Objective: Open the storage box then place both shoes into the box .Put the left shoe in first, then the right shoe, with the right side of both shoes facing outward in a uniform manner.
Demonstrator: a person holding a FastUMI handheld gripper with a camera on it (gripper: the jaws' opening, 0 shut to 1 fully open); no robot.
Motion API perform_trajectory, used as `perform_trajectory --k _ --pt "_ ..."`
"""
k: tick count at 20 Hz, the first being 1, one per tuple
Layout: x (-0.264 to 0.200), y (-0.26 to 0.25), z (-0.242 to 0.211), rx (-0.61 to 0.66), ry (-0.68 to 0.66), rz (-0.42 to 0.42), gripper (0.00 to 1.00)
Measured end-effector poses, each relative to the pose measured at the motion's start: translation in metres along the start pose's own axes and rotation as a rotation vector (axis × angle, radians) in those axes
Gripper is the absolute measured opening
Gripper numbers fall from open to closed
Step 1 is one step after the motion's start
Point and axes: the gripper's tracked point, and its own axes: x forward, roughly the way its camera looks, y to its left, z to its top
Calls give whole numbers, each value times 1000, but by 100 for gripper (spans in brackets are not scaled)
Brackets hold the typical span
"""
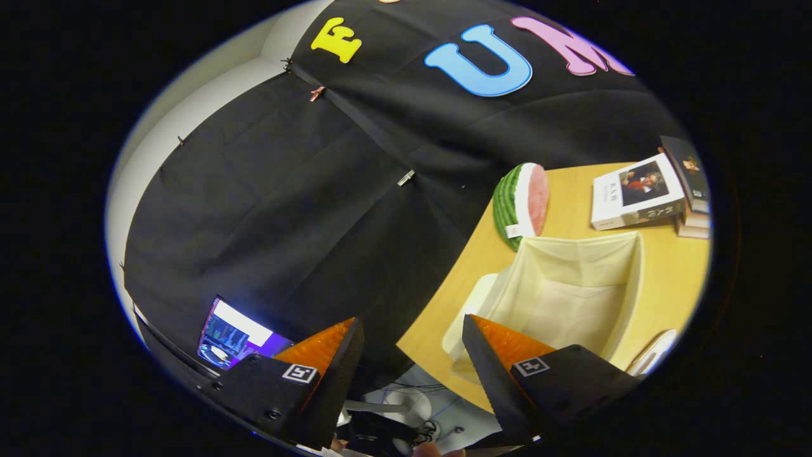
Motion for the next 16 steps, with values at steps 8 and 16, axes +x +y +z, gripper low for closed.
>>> perform_trajectory --k 8,16 --pt "-96 -74 -31 66 -56 -254 96" --pt "-185 -219 -126 -26 65 -720 97"
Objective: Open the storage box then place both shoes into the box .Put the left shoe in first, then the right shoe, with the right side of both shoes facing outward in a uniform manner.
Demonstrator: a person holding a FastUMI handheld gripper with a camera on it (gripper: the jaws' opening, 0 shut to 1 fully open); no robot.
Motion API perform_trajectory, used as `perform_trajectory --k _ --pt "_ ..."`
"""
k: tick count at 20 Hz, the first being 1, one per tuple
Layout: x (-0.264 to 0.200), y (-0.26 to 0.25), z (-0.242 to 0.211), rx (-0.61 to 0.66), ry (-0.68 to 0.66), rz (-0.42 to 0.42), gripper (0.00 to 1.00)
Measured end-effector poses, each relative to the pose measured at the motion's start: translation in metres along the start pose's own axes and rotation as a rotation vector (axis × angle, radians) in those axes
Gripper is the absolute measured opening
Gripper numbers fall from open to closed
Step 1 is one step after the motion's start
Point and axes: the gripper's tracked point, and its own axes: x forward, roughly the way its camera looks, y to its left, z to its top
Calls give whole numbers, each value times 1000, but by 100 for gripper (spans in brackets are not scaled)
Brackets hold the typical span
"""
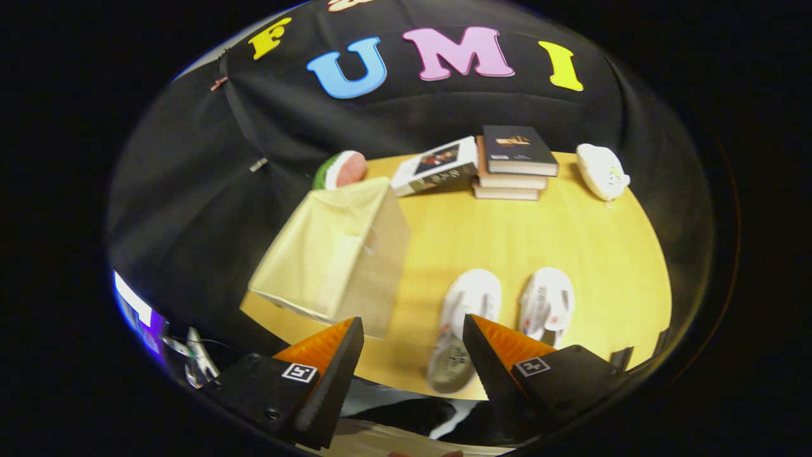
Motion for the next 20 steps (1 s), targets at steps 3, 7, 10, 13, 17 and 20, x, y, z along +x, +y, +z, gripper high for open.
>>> perform_trajectory --k 3,7,10,13,17,20 --pt "23 -34 -37 -33 72 -88 94" --pt "62 -63 -59 -47 139 -172 78" --pt "97 -75 -50 -28 114 -226 67" --pt "123 -81 -43 34 102 -274 47" --pt "116 -78 -40 75 92 -288 15" --pt "105 -71 -38 173 111 -260 10"
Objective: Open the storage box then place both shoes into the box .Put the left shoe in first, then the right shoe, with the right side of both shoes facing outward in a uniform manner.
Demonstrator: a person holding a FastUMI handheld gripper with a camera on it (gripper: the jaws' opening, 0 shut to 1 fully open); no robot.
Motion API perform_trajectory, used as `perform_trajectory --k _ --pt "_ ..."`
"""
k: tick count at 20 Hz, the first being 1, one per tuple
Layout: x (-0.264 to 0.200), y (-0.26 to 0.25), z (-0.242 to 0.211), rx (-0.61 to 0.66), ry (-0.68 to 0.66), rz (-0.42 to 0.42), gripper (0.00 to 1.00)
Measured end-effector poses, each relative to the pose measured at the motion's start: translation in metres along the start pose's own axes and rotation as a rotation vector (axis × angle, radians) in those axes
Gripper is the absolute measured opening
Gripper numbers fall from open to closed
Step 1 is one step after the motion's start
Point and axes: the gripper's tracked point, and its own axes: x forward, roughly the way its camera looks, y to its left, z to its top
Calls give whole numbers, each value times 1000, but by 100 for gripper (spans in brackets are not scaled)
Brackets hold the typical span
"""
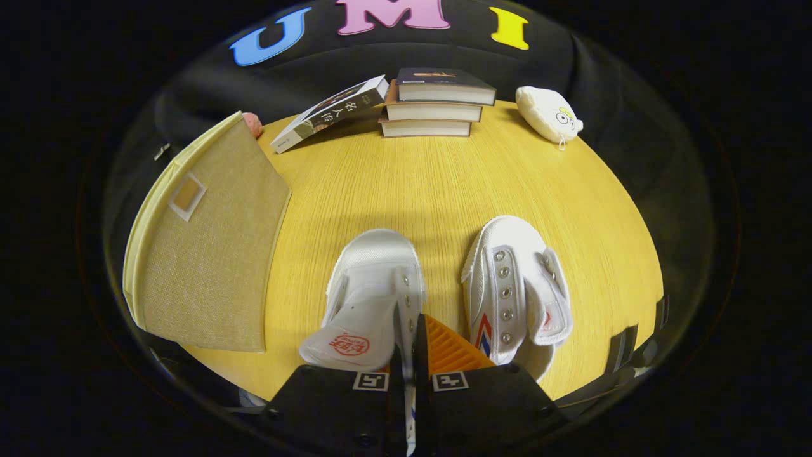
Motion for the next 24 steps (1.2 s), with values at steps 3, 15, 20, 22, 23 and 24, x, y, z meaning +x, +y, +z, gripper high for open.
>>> perform_trajectory --k 3,15,20,22,23,24 --pt "-22 8 12 27 -30 33 10" --pt "-139 108 89 123 -56 221 10" --pt "-157 188 121 122 -48 308 10" --pt "-151 215 125 124 -17 306 10" --pt "-148 229 127 130 1 304 10" --pt "-141 236 126 138 20 301 10"
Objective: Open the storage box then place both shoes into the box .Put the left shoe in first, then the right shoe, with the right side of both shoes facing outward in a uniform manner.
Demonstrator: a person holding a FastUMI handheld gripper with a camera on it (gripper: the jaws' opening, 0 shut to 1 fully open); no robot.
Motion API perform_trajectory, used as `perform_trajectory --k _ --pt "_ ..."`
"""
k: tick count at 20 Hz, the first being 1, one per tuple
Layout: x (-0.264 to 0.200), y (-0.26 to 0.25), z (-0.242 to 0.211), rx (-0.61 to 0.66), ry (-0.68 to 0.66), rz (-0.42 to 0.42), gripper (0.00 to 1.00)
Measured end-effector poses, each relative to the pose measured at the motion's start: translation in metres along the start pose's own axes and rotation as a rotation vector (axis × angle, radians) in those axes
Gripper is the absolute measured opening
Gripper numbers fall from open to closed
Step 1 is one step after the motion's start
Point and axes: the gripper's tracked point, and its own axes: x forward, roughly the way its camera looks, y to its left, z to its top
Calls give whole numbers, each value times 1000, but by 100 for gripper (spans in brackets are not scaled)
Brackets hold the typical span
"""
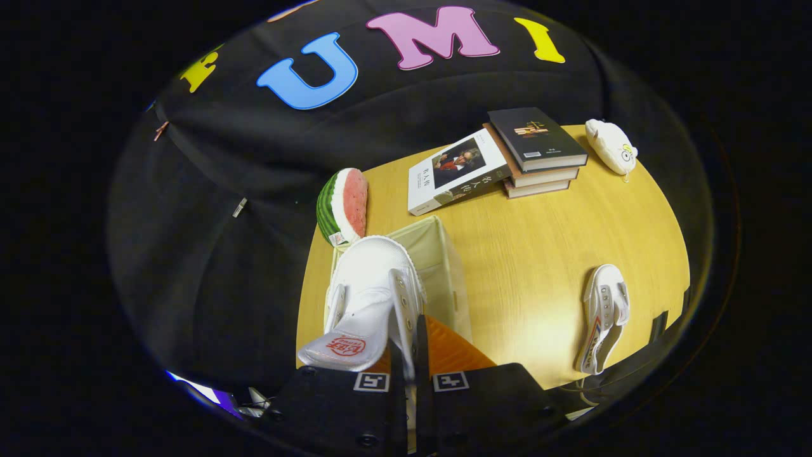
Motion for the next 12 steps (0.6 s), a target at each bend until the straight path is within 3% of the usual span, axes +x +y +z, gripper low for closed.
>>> perform_trajectory --k 8,10,11,12 --pt "68 31 3 51 88 -85 10" --pt "83 42 0 67 117 -69 11" --pt "87 54 -5 81 152 -24 15" --pt "86 68 -9 99 184 26 29"
